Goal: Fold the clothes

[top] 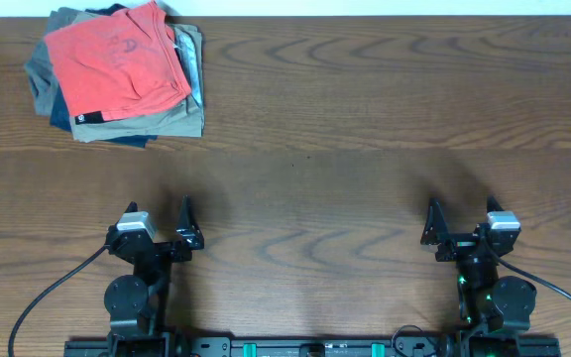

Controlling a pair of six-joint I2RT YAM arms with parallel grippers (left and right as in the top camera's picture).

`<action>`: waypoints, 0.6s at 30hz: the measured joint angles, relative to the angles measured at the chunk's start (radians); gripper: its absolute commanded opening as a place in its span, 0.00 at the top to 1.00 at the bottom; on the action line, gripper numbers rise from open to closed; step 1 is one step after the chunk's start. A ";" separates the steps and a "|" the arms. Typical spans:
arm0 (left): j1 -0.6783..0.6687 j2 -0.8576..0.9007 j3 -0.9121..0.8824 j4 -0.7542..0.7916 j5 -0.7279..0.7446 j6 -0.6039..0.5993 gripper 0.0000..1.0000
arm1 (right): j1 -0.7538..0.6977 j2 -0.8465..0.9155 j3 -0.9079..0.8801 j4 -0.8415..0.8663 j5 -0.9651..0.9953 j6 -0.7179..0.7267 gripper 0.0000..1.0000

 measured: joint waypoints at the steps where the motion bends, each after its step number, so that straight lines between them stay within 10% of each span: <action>1: 0.000 0.000 0.000 0.000 0.000 0.000 0.02 | 0.000 0.000 0.000 0.000 0.000 -0.005 0.01; 18: 0.000 0.000 0.000 0.000 0.000 0.000 0.02 | 0.000 0.000 0.000 -0.001 0.014 -0.103 0.01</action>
